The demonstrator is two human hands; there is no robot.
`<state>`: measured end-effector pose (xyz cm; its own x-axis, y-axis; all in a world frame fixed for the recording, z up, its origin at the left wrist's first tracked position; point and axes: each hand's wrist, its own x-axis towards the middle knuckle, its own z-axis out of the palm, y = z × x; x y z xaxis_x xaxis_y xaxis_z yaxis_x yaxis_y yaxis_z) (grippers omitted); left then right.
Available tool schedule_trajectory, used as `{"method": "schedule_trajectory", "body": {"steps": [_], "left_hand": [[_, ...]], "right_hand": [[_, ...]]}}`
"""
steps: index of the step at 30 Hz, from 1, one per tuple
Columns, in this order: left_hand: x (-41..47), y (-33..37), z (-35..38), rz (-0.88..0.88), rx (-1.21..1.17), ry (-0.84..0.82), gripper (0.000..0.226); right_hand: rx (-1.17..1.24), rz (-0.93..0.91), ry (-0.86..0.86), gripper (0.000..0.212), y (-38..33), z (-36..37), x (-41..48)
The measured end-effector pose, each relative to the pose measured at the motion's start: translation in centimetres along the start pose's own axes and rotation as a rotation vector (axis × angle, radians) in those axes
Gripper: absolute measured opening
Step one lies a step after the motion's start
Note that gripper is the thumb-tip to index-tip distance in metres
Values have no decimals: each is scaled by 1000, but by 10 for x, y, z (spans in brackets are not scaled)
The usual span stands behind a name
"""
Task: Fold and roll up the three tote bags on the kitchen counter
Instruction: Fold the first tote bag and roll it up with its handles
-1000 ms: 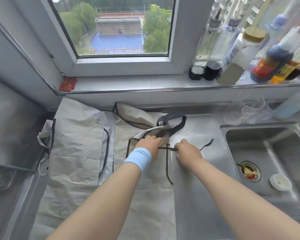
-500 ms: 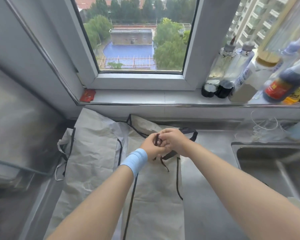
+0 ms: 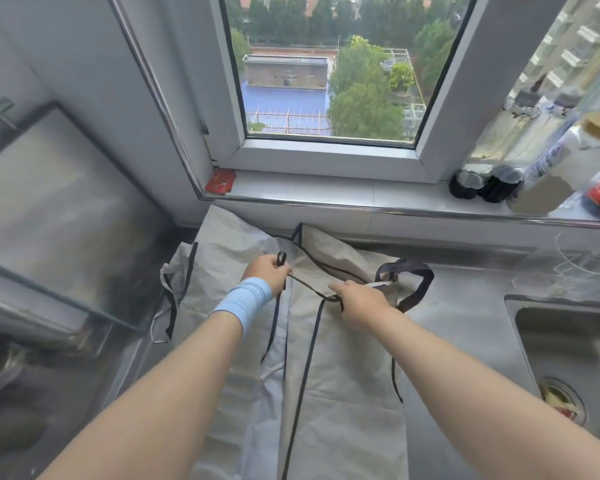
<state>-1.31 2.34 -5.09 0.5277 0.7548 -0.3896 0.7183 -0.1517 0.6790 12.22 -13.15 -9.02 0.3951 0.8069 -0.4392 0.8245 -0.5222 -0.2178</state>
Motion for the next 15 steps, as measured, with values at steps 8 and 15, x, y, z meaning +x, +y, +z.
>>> {"method": "schedule_trajectory", "body": {"steps": [8, 15], "left_hand": [[12, 13, 48, 16, -243, 64, 17], [-7, 12, 76, -129, 241, -913, 44]], "right_hand": [[198, 47, 284, 25, 32, -13, -14], [170, -2, 213, 15, 35, -26, -9]]}}
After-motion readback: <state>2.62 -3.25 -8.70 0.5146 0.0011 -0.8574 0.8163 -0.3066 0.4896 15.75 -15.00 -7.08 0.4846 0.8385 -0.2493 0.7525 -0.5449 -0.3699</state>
